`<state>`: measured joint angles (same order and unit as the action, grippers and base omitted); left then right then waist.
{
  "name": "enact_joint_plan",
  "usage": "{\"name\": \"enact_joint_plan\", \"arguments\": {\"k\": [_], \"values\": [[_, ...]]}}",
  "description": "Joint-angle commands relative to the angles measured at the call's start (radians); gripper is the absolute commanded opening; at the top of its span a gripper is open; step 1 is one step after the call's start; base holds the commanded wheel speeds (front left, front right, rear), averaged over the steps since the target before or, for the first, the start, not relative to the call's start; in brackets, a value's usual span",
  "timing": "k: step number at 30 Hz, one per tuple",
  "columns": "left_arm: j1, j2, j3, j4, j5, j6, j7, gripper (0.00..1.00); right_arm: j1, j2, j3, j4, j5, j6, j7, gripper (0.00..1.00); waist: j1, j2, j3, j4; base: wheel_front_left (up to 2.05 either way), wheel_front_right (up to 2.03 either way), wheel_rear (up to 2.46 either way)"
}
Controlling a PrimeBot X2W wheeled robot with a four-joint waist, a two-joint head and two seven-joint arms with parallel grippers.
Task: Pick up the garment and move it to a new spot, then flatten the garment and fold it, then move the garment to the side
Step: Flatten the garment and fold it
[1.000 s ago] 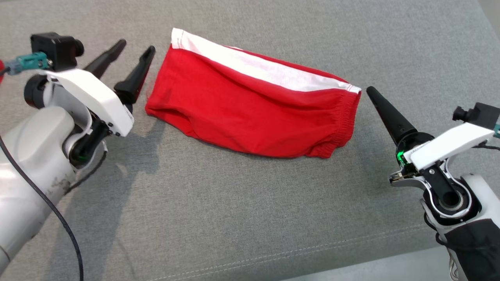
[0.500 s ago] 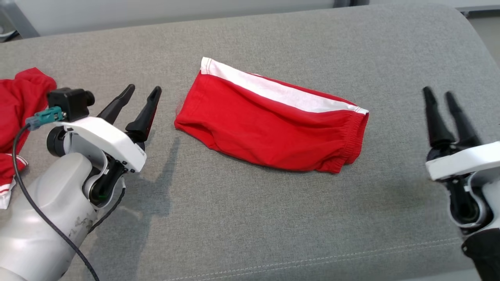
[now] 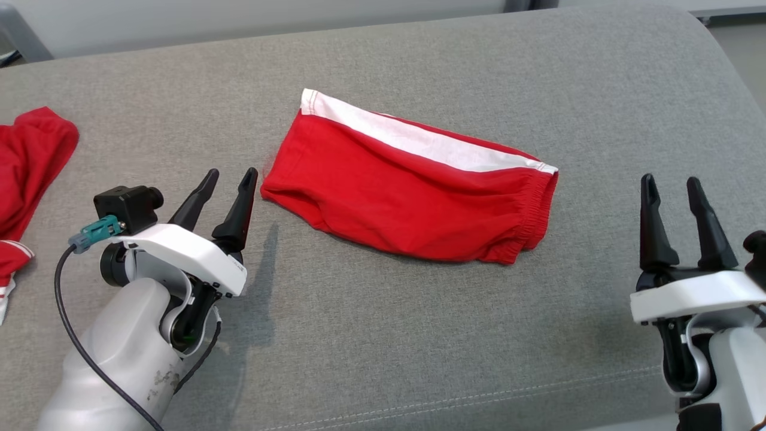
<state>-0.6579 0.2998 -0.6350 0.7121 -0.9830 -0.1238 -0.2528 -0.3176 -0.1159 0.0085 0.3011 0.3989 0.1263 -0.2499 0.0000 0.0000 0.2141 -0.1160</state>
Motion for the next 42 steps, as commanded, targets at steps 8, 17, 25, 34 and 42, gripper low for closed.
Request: {"name": "enact_joint_plan", "arguments": {"k": [8,17,25,34,42], "values": [[-0.036,-0.010,0.053,0.061,0.034,-0.007,-0.009,1.00,0.027,0.014,0.019,-0.025,-0.037,0.004,-0.012,1.00,0.0000,0.0000,0.043,-0.044,0.00,0.00,0.00],[-0.117,-0.052,0.046,0.205,0.005,-0.007,-0.009,1.00,0.017,0.028,0.035,-0.012,-0.033,0.004,-0.012,1.00,0.0000,0.0000,0.079,-0.097,0.00,0.00,0.00],[-0.185,-0.055,0.050,0.346,-0.017,-0.007,-0.008,1.00,0.014,0.028,0.043,-0.004,-0.013,0.004,-0.012,1.00,0.0000,0.0000,0.102,-0.117,0.00,0.00,0.00],[-0.208,-0.094,0.032,0.426,-0.028,-0.007,0.020,1.00,0.006,0.033,0.048,0.011,-0.019,0.004,-0.012,1.00,0.0000,0.0000,0.112,-0.122,0.00,0.00,0.00],[-0.204,-0.104,0.015,0.417,-0.053,-0.007,0.023,0.00,0.003,0.035,0.053,0.025,-0.011,0.004,-0.012,1.00,0.0000,0.0000,0.104,-0.121,0.00,0.00,0.00]]}}
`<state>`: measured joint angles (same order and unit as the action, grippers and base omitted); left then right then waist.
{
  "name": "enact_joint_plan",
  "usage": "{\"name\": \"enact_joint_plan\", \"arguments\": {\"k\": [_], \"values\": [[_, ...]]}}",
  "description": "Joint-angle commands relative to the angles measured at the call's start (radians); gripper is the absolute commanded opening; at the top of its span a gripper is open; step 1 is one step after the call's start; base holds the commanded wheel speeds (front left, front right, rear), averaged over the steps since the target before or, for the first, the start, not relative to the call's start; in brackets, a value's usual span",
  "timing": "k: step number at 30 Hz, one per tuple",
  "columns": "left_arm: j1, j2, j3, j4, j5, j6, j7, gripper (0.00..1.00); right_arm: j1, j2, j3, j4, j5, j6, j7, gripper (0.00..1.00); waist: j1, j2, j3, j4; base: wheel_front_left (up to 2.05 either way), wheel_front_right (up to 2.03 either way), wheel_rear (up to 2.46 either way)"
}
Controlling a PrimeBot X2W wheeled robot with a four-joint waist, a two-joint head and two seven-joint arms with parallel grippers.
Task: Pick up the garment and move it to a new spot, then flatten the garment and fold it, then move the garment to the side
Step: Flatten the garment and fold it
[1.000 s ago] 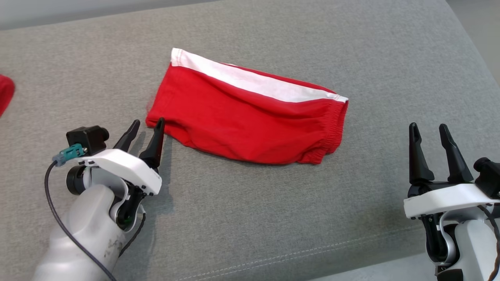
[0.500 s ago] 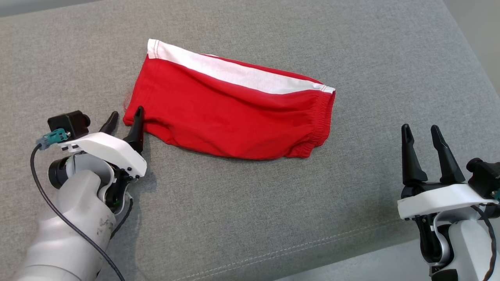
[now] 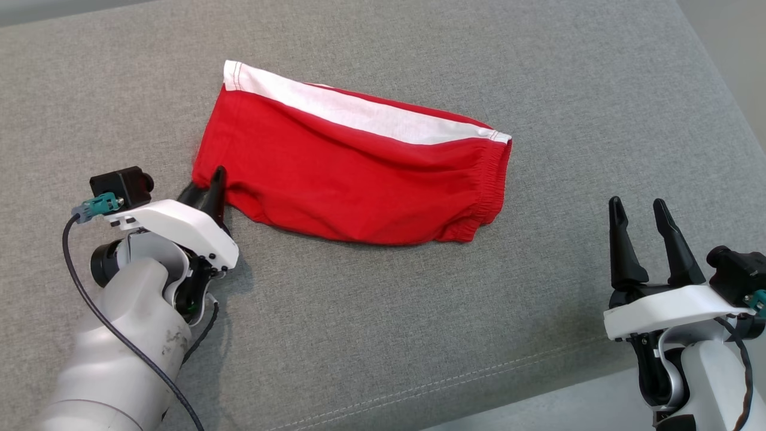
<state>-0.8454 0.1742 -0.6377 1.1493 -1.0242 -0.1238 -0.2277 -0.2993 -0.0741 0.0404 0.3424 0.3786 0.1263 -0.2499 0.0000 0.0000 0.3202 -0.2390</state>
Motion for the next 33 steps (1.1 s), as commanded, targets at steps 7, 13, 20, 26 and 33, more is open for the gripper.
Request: {"name": "enact_joint_plan", "arguments": {"k": [7,13,20,26,33], "values": [[0.017,0.021,-0.001,-0.048,-0.026,-0.007,-0.019,0.00,-0.009,-0.018,0.016,-0.020,0.022,0.004,-0.012,1.00,0.0000,0.0000,-0.029,0.032,0.00,0.00,0.00],[0.045,0.002,-0.037,-0.051,0.017,-0.007,-0.031,0.00,-0.017,-0.034,0.037,-0.022,0.029,0.004,-0.012,1.00,0.0000,0.0000,-0.053,0.075,0.00,0.00,0.00],[0.103,-0.025,0.037,-0.119,0.080,0.013,-0.034,0.00,-0.038,-0.044,0.070,-0.017,0.036,0.004,-0.012,1.00,0.0000,0.0000,-0.082,0.153,0.00,0.00,0.00],[0.205,-0.059,0.140,-0.231,0.180,0.050,-0.034,0.00,-0.040,-0.054,0.084,-0.001,0.043,0.004,-0.012,1.00,0.0000,0.0000,-0.107,0.220,0.00,0.00,0.00],[0.322,-0.103,0.219,-0.311,0.270,0.054,-0.034,0.00,-0.046,-0.065,0.094,0.012,0.046,0.004,-0.012,1.00,0.0000,0.0000,-0.129,0.283,0.00,0.00,0.00]]}}
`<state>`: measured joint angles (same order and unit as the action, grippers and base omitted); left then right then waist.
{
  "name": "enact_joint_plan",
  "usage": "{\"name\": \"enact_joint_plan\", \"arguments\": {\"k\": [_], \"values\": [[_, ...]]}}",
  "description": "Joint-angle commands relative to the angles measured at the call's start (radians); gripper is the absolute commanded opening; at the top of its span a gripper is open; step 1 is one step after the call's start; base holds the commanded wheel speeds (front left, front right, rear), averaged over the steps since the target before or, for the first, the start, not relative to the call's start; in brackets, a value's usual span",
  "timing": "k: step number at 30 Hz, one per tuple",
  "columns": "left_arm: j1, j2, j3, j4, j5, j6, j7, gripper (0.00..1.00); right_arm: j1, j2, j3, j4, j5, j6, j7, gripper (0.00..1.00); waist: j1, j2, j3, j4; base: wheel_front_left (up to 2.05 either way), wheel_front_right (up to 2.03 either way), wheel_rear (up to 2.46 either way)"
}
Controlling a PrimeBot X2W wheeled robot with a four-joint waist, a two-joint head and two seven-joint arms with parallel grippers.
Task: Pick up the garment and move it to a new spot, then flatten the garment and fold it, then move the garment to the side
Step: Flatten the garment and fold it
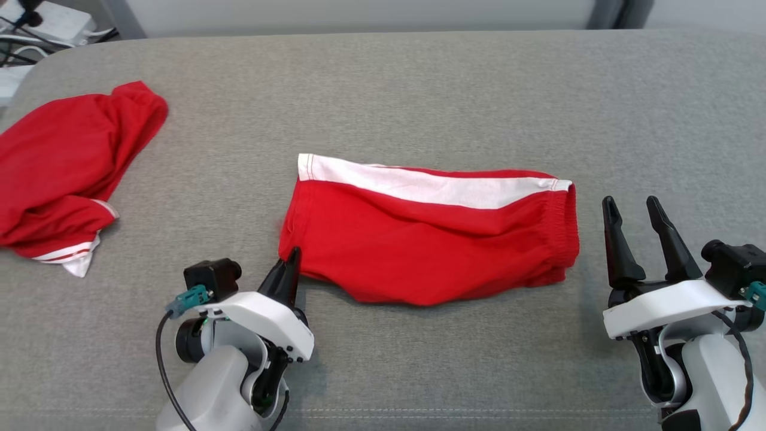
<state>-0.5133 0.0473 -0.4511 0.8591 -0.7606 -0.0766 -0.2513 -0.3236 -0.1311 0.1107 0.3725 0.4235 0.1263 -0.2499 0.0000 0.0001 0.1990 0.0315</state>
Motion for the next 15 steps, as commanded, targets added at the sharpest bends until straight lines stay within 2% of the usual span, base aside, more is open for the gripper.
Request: {"name": "enact_joint_plan", "arguments": {"k": [1,6,7,8,9,10,15], "values": [[0.000,0.020,0.042,-0.028,0.016,0.008,-0.010,0.00,-0.023,-0.009,0.025,-0.016,0.001,0.004,-0.012,1.00,0.0000,-0.0001,-0.010,0.020,0.00,0.00,0.00],[0.039,0.007,0.074,-0.053,0.058,0.002,-0.010,0.00,-0.024,-0.015,0.033,-0.003,0.002,0.004,-0.012,1.00,0.0000,-0.0001,-0.020,0.048,0.00,0.00,0.00],[0.042,0.006,0.070,-0.051,0.071,-0.001,-0.010,0.09,-0.024,-0.015,0.034,0.000,0.002,0.004,-0.012,1.00,0.0000,-0.0001,-0.021,0.052,0.00,0.00,0.00],[0.045,0.005,0.065,-0.046,0.086,-0.002,-0.010,0.42,-0.023,-0.016,0.036,0.004,0.003,0.004,-0.012,1.00,0.0000,-0.0001,-0.024,0.055,0.00,0.00,0.00],[0.047,0.005,0.065,-0.042,0.098,-0.002,-0.010,0.88,-0.023,-0.017,0.038,0.009,0.003,0.004,-0.012,1.00,0.0000,-0.0001,-0.025,0.057,0.00,0.00,0.00],[0.048,0.004,0.070,-0.042,0.106,0.000,-0.010,1.00,-0.022,-0.017,0.039,0.012,0.003,0.004,-0.012,1.00,0.0000,-0.0001,-0.027,0.059,0.00,0.00,0.00],[0.070,0.003,0.110,-0.094,0.196,0.025,-0.010,1.00,-0.013,-0.017,0.039,0.022,0.002,0.004,-0.012,1.00,0.0000,-0.0001,-0.045,0.069,0.00,0.00,0.00]]}}
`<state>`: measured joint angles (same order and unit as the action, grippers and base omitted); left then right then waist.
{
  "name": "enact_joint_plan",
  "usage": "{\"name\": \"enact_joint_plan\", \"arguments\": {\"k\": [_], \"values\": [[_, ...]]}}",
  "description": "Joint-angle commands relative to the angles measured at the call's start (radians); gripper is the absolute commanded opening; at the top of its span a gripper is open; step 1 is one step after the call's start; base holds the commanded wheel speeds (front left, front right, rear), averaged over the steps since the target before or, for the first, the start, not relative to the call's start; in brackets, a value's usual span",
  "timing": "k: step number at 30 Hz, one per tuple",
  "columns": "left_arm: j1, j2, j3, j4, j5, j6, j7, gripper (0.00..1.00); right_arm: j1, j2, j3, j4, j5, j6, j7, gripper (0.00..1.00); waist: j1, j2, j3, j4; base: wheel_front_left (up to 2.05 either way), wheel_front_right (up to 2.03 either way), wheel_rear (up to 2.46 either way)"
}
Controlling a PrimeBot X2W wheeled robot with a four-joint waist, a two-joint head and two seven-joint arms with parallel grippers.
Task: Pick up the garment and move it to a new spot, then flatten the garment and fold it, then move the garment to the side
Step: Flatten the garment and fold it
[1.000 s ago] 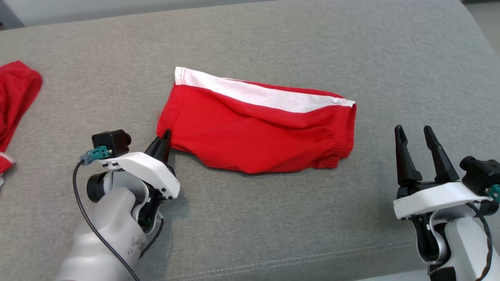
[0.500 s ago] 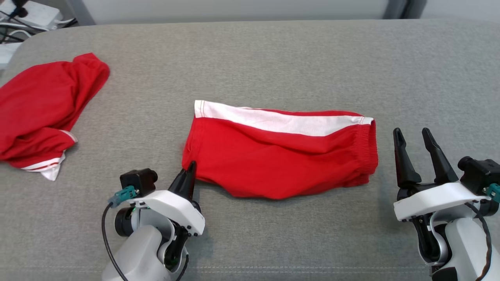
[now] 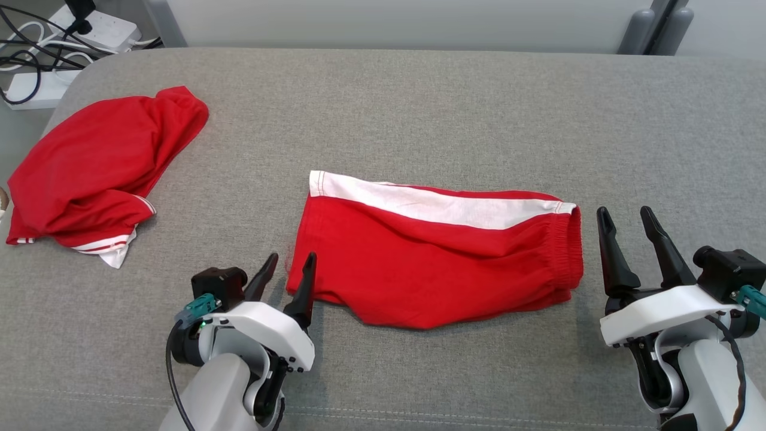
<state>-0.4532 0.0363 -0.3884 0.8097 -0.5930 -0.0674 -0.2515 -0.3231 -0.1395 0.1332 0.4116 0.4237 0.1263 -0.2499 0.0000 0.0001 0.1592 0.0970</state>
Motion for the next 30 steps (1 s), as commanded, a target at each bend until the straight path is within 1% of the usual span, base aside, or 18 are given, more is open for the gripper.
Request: {"name": "enact_joint_plan", "arguments": {"k": [1,3,4,9,17,24,30], "values": [[0.019,0.014,0.060,-0.064,0.048,0.021,-0.010,1.00,-0.011,-0.008,0.016,-0.018,0.001,0.004,-0.012,1.00,0.0000,-0.0001,-0.008,0.005,0.00,0.00,0.00],[0.037,0.015,0.086,-0.114,0.098,0.032,-0.010,1.00,-0.006,-0.008,0.012,-0.019,0.001,0.004,-0.012,1.00,0.0000,-0.0001,-0.016,0.011,0.00,0.00,0.00],[0.037,0.015,0.086,-0.114,0.098,0.032,-0.010,1.00,-0.006,-0.008,0.012,-0.019,0.001,0.004,-0.012,1.00,0.0000,-0.0001,-0.016,0.011,0.00,0.00,0.00],[0.099,0.023,0.143,-0.229,0.218,0.044,-0.010,1.00,0.013,-0.003,-0.006,-0.021,-0.005,0.004,-0.012,1.00,0.0000,-0.0001,-0.036,0.020,0.00,0.00,0.00],[0.197,0.031,0.240,-0.373,0.358,0.065,-0.010,1.00,0.043,0.020,-0.021,-0.013,-0.028,0.004,-0.012,1.00,0.0000,-0.0001,-0.070,0.012,0.00,0.00,0.00],[0.272,0.030,0.309,-0.462,0.435,0.072,-0.010,1.00,0.059,0.039,-0.022,-0.010,-0.059,0.004,-0.012,1.00,0.0000,-0.0001,-0.086,-0.008,0.00,0.00,0.00],[0.324,0.030,0.363,-0.525,0.483,0.084,-0.010,1.00,0.063,0.055,0.011,0.000,-0.090,0.004,-0.012,1.00,0.0000,-0.0001,-0.096,-0.041,0.00,0.00,0.00]]}}
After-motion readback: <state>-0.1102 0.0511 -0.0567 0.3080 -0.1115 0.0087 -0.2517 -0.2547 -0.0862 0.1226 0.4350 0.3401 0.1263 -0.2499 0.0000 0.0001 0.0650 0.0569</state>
